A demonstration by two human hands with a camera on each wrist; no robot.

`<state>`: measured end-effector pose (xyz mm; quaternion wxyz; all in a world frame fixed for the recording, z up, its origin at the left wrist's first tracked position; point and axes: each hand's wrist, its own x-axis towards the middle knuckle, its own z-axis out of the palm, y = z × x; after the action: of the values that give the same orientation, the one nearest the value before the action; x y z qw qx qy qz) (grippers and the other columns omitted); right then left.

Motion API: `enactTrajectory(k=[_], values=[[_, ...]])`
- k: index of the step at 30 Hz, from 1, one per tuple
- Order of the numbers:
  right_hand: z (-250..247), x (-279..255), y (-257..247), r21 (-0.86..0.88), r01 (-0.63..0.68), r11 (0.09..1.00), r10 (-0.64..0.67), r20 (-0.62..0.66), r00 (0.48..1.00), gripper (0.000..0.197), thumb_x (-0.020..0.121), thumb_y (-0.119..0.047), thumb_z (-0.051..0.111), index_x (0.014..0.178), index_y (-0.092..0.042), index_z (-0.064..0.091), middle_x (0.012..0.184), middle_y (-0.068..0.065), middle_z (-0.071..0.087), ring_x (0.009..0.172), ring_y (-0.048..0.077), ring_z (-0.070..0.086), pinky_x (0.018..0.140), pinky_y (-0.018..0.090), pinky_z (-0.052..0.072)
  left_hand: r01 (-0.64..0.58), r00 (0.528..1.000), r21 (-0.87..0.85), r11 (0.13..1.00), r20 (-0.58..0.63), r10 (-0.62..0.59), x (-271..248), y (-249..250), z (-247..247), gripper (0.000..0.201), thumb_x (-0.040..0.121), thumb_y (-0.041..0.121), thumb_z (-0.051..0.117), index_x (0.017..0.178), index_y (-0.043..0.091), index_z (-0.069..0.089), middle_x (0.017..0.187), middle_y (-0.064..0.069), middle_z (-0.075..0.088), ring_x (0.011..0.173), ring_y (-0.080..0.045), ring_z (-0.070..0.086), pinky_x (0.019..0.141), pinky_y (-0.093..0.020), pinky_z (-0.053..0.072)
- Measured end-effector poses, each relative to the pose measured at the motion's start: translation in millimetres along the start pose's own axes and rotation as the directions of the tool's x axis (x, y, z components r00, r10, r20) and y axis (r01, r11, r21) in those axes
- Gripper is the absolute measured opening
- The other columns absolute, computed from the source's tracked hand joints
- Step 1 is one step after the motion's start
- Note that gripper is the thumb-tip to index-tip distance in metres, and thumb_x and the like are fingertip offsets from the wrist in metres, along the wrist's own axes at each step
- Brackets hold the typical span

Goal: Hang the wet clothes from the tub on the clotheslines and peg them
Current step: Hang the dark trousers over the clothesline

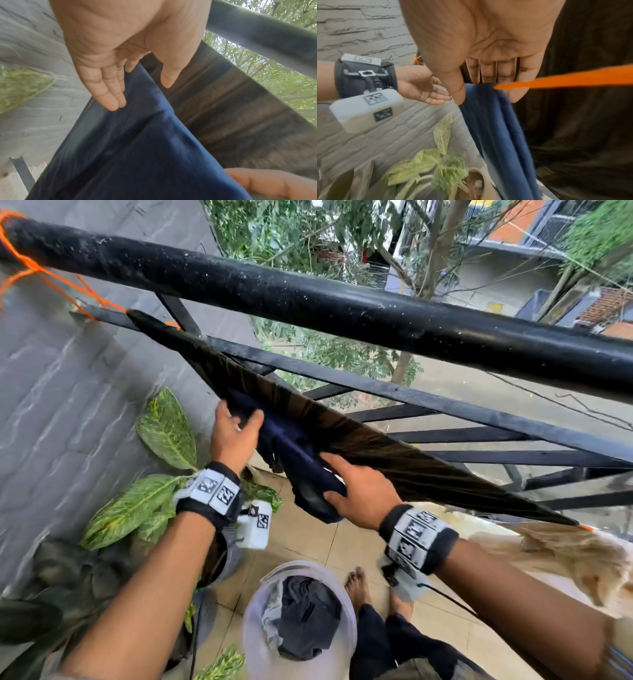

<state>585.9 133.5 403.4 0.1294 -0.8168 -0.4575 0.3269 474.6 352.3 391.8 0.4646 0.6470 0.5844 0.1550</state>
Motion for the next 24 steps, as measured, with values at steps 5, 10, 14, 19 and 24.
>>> enactTrajectory(k=[5, 10, 14, 19, 24], values=[[16.4, -27.8, 37.8, -0.071, -0.078, 0.994, 0.079, 0.02, 0.997, 0.048, 0.09, -0.039, 0.055, 0.137, -0.035, 0.044, 0.122, 0.006, 0.066, 0.107, 0.033, 0.062, 0.083, 0.038, 0.05, -0.041, 0.995, 0.099, 0.994, 0.096, 0.031, -55.5, -16.9, 34.2, 0.085, 0.085, 0.043, 0.072, 0.151, 0.012, 0.028, 0.128, -0.012, 0.058, 0.119, -0.026, 0.056, 0.099, -0.032, 0.04], [28.2, -30.6, 42.0, -0.099, -0.115, 0.988, 0.113, -0.022, 0.993, 0.031, 0.093, -0.041, 0.048, 0.119, -0.027, 0.059, 0.109, 0.009, 0.07, 0.098, 0.034, 0.064, 0.074, 0.035, 0.047, -0.085, 0.993, 0.111, 0.99, 0.096, 0.074, -54.0, -11.8, 47.4, 0.081, 0.087, 0.039, 0.071, 0.149, 0.01, 0.029, 0.125, -0.011, 0.058, 0.114, -0.022, 0.057, 0.098, -0.026, 0.039], [29.0, -38.4, 40.5, -0.06, -0.117, 0.991, 0.114, -0.057, 0.992, 0.04, 0.095, -0.057, 0.041, 0.118, -0.032, 0.062, 0.105, 0.007, 0.07, 0.098, 0.035, 0.064, 0.071, 0.035, 0.044, -0.031, 0.994, 0.023, 0.999, 0.109, 0.028, -21.0, -29.2, 52.3, 0.069, 0.063, 0.066, 0.067, 0.117, 0.038, 0.035, 0.109, -0.009, 0.061, 0.096, -0.032, 0.069, 0.088, -0.053, 0.056], [32.4, -49.7, 33.8, -0.06, -0.14, 0.988, 0.136, -0.066, 0.988, 0.032, 0.099, -0.046, 0.039, 0.11, -0.026, 0.062, 0.102, 0.009, 0.069, 0.094, 0.035, 0.064, 0.071, 0.035, 0.043, -0.015, 0.986, 0.007, 1.0, 0.165, 0.014, 9.9, -54.0, 58.7, 0.057, 0.058, 0.069, 0.065, 0.097, 0.043, 0.032, 0.111, -0.012, 0.066, 0.093, -0.035, 0.069, 0.084, -0.057, 0.056], [28.6, -57.6, 33.3, -0.067, -0.162, 0.985, 0.157, -0.073, 0.985, 0.031, 0.098, -0.038, 0.04, 0.122, -0.028, 0.057, 0.112, 0.01, 0.068, 0.099, 0.035, 0.064, 0.074, 0.037, 0.045, 0.009, 0.99, -0.042, 0.999, 0.139, -0.003, 5.3, -60.8, 60.5, 0.09, 0.058, 0.072, 0.062, 0.133, 0.039, 0.024, 0.108, -0.004, 0.065, 0.1, -0.031, 0.07, 0.092, -0.057, 0.053]])
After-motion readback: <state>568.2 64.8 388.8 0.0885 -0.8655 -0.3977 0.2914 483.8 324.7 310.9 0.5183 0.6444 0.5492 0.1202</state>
